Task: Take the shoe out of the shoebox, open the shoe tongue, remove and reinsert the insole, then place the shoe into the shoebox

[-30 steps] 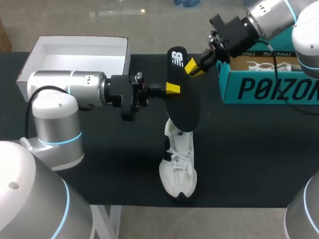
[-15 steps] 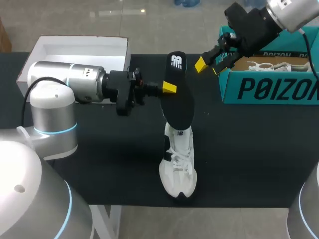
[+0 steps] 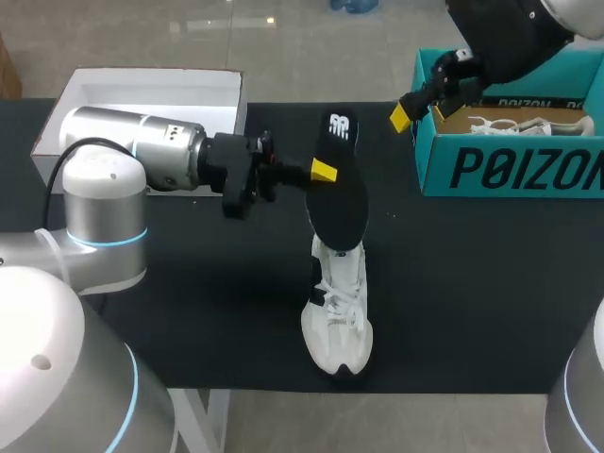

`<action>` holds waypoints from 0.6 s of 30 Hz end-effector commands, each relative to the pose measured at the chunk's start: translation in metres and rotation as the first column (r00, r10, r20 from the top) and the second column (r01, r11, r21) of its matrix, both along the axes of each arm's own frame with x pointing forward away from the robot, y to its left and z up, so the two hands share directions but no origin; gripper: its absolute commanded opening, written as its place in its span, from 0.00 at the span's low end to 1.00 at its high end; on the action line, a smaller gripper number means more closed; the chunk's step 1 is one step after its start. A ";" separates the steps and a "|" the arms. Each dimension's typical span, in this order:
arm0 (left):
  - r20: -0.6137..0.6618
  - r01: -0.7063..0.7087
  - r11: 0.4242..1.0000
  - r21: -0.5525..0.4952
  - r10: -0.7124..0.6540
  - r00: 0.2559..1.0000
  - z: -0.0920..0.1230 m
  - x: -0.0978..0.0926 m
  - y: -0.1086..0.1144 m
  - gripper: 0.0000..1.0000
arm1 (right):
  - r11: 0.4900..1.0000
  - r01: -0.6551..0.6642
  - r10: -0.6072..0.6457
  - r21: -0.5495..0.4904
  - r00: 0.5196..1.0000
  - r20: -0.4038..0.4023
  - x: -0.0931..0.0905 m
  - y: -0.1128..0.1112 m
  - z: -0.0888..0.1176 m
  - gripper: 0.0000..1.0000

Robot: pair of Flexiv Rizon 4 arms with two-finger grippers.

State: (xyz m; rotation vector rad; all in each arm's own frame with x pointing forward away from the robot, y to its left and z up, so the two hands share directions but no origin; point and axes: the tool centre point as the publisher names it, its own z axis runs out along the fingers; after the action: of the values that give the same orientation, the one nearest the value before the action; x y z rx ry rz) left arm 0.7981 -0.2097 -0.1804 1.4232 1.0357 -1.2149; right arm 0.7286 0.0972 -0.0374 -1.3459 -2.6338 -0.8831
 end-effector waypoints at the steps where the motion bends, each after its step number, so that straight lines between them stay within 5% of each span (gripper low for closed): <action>1: -0.001 -0.007 1.000 0.011 0.007 1.000 -0.002 0.000 -0.002 0.00 | 0.998 0.036 -0.034 -0.059 0.999 0.028 -0.015 -0.006 0.014 1.00; 18: -0.012 -0.030 0.998 0.055 0.031 0.999 -0.015 0.005 -0.001 0.00 | 0.997 0.023 -0.021 -0.078 1.000 0.021 -0.030 -0.011 0.037 1.00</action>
State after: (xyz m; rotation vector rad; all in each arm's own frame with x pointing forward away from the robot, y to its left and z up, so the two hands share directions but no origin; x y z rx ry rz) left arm 0.8027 -0.2092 -0.1948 1.4349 1.1019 -1.1856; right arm 0.6992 0.0834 -0.0023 -1.3823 -2.6876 -0.8254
